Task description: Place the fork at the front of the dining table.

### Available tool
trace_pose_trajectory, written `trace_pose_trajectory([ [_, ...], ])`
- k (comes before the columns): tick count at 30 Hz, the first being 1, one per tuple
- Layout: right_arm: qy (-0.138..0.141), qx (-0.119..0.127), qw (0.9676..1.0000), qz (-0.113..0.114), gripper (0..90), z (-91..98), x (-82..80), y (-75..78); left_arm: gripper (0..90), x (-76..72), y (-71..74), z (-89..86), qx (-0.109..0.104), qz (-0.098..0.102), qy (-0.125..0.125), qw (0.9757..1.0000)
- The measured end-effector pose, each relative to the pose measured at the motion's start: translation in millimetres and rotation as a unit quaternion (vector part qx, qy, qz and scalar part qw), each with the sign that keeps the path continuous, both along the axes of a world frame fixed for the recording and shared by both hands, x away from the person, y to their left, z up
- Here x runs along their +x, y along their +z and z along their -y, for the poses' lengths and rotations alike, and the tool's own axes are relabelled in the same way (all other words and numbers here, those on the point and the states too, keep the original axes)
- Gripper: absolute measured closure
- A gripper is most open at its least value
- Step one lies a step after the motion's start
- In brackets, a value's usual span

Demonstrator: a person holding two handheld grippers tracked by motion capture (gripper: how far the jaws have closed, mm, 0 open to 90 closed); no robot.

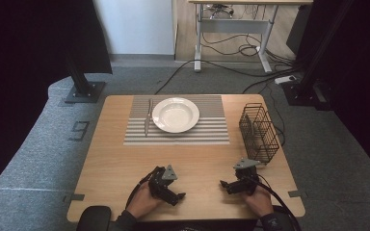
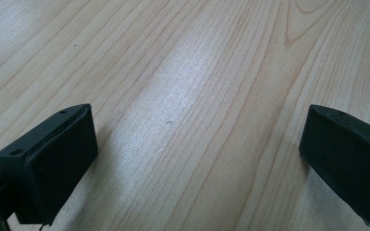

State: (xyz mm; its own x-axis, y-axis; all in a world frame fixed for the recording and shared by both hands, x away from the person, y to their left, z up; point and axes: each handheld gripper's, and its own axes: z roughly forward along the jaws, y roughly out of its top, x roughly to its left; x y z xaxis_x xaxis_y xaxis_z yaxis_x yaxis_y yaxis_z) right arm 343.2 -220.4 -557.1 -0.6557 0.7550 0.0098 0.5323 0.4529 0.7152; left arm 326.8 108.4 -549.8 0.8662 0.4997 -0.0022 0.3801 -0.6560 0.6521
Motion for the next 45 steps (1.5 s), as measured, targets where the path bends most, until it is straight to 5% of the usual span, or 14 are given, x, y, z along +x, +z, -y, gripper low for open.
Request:
trace_pose_trajectory([
  [26, -0.005, 0.000, 1.0000, 0.002, 0.0, -0.4, -1.9, 0.0, 0.0, 5.9, 4.8, 2.7, -0.011, -0.011, 0.005, 0.9999],
  [45, -0.007, 0.001, 1.0000, 0.001, 0.0, -0.8, -2.5, 0.1, 3.0, 30.0, 58.1, 14.5, -0.021, 0.009, 0.006, 0.9997],
])
